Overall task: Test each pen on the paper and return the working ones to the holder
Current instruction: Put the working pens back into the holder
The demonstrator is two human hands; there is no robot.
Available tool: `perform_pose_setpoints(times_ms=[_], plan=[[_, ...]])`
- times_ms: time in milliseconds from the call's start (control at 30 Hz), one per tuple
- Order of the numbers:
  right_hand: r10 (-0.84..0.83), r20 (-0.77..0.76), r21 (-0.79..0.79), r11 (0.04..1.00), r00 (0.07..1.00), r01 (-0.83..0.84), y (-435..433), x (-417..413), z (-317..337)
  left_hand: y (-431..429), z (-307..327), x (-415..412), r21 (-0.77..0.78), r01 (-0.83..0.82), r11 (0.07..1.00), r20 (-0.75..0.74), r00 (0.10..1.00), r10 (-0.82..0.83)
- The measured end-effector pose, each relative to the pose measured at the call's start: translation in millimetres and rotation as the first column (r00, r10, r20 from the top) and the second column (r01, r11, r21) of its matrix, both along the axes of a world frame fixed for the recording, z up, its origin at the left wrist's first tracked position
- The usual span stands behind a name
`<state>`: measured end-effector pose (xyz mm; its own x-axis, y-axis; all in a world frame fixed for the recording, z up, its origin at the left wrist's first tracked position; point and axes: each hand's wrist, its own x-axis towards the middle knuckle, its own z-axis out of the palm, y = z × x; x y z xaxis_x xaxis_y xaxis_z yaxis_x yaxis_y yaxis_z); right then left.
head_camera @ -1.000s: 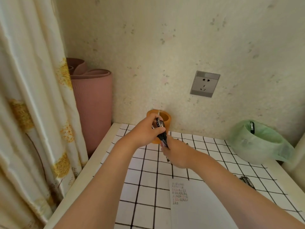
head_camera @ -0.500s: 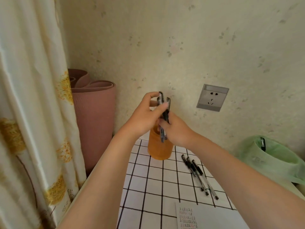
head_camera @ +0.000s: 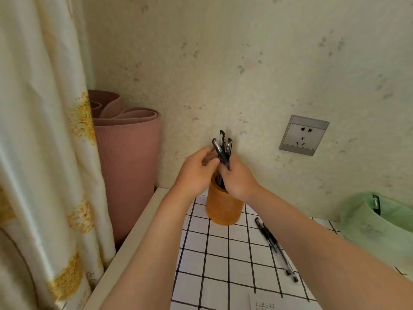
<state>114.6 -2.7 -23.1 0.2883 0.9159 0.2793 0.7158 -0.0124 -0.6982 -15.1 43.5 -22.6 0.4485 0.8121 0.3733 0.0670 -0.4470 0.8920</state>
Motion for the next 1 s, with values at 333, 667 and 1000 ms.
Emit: perform_pose_setpoints(times_ms=[333, 667, 1000], plan=[[0.094, 0.29, -0.093, 0.993, 0.953, -0.07, -10.8, 8.7, 7.3, -2.3, -14.0, 8.9, -0.019, -0.04, 0.999, -0.016, 0.999, 0.04], [-0.054, 0.014, 0.181, 0.982, 0.998, 0.051, -34.0, 15.3, 40.1, -6.3, -16.7, 7.2, -0.055, -0.061, 0.997, -0.076, 0.995, 0.057], [0.061, -0.398, 0.265, 0.963, 0.915, 0.051, -22.7, -4.1, 37.2, -0.3, -26.3, 4.3, 0.058, -0.004, 0.998, -0.195, 0.981, 0.016]])
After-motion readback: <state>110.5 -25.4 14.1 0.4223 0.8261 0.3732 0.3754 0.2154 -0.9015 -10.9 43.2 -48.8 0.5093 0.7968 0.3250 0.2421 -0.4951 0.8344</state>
